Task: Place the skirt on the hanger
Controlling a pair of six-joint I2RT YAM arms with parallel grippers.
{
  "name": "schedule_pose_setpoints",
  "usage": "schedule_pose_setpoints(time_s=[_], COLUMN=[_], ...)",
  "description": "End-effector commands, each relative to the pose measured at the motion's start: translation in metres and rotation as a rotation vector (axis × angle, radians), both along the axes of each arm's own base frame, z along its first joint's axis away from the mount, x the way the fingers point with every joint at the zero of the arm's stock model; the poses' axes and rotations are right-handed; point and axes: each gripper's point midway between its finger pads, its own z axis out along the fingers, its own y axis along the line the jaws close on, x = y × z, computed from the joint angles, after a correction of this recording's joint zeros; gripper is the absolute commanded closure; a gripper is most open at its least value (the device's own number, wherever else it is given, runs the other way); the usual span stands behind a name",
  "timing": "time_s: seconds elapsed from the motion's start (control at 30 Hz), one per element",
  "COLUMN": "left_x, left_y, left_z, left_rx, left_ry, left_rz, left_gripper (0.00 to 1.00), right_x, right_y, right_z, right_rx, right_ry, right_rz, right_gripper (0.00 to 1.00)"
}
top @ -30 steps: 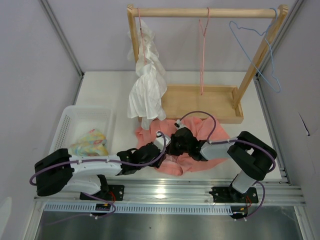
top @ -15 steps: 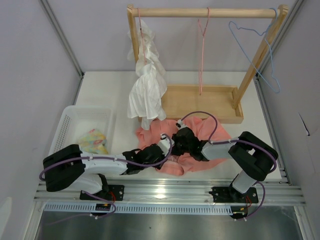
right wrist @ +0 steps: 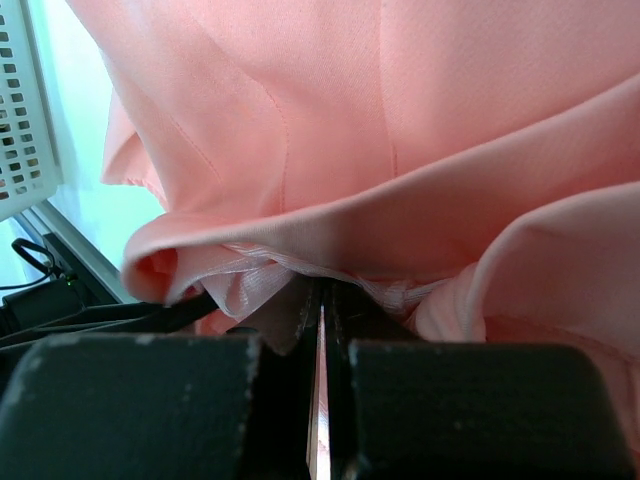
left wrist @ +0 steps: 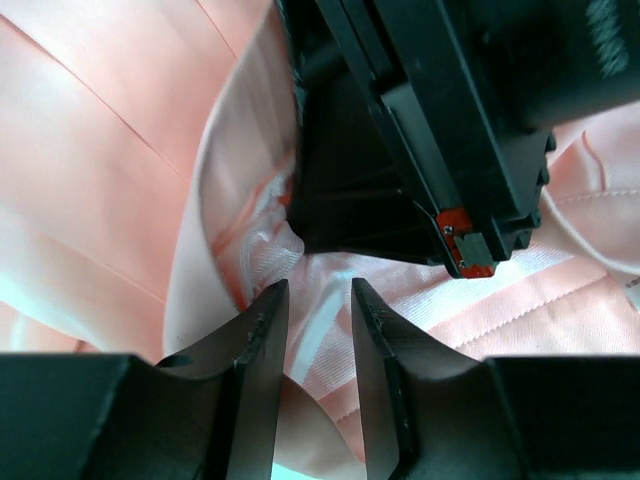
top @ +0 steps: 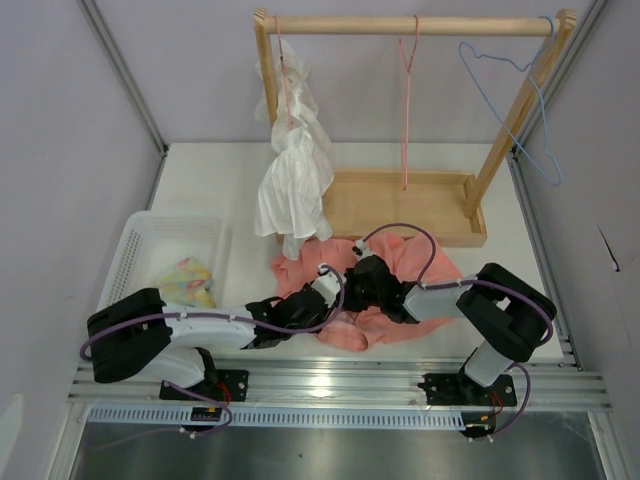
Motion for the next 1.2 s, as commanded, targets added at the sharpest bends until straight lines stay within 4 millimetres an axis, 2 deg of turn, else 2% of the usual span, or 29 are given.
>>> schedule_pose_setpoints(time_s=[0.0, 0.13, 0.37, 0.7, 0.83, 0.93, 1.07, 1.17], left_x=[0.016, 0.013, 0.003, 0.004, 0.007, 0.007, 0.004, 0.0], left_y=[-0.006, -0.005, -0.012, -0.013, -0.013, -0.013, -0.014, -0.017], left_z=[0.026, 0.013, 0.008, -0.005, -0.005, -0.003, 0.007, 0.022], left_rx=[-0.046, -0.015, -0.047, -0.009, -0.017, -0.02, -0.052, -0.097], left_ry=[-0.068, -0.039, 0.004, 0.017, 0.006, 0.006, 0.004, -0.002], left_rz=[0.025, 0.018, -0.031, -0.031, -0.016, -0.017, -0.028, -0.065], left_gripper=[0.63, 0.63, 0.64, 0.64, 0.65, 0.73, 0.99, 1.0], right_x=[-0.005, -0.005, -0.005, -0.004, -0.004, -0.004, -0.002, -0.001], right_y=[-0.014, -0.013, -0.014, -0.014, -0.014, -0.016, -0.017, -0.017], right_z=[-0.013, -0.012, -0.012, -0.011, -0.012, -0.012, -0.01, -0.009], right_rx=[-0.046, -0.041, -0.044, -0.042, -0.045, -0.049, -0.05, -0.048], right_ry=[0.021, 0.023, 0.022, 0.02, 0.021, 0.021, 0.017, 0.016], right_rz=[-0.01, -0.009, -0.011, -0.015, -0.012, -0.014, -0.016, -0.017], right_gripper=[1.0, 1.0, 1.0, 1.0, 1.0, 1.0, 1.0, 1.0])
